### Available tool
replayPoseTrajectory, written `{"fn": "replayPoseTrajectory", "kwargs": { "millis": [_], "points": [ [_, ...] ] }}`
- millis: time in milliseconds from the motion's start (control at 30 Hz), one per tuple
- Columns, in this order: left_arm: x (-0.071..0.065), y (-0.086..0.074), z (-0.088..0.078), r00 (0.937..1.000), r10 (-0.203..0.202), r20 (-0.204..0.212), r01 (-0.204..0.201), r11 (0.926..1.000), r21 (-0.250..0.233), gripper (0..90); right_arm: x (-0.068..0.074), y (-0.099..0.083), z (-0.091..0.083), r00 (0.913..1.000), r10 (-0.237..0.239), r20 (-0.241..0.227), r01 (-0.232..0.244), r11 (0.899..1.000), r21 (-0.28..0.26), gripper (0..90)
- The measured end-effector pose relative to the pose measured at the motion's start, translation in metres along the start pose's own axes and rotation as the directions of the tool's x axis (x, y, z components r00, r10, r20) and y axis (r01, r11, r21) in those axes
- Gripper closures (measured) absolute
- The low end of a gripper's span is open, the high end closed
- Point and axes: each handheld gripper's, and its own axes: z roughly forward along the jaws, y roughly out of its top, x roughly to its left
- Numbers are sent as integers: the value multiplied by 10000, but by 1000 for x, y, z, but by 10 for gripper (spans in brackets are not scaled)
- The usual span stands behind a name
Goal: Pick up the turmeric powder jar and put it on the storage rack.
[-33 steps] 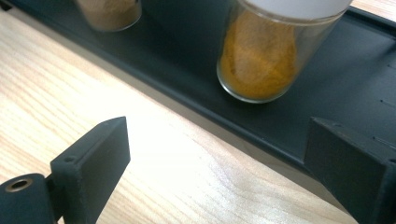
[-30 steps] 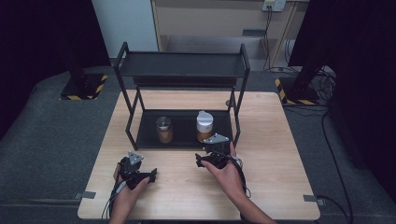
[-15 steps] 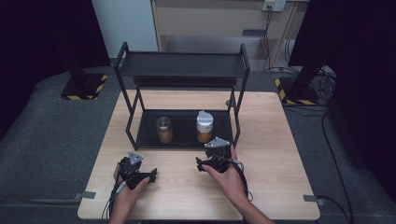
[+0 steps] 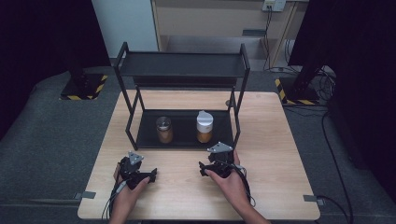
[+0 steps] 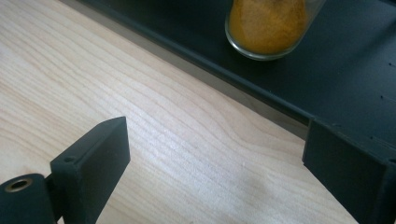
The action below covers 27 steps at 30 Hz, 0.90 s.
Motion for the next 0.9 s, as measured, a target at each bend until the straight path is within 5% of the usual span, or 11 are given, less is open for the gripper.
{"fn": "replayPoseTrajectory", "kwargs": {
  "millis": [900],
  "points": [
    [0, 0, 0, 10000, -2, 0, 2, 10000, -2, 0, -24, -27, -15, 9986, 403, 342, -405, 9992, 69, 83]
  ]
}}
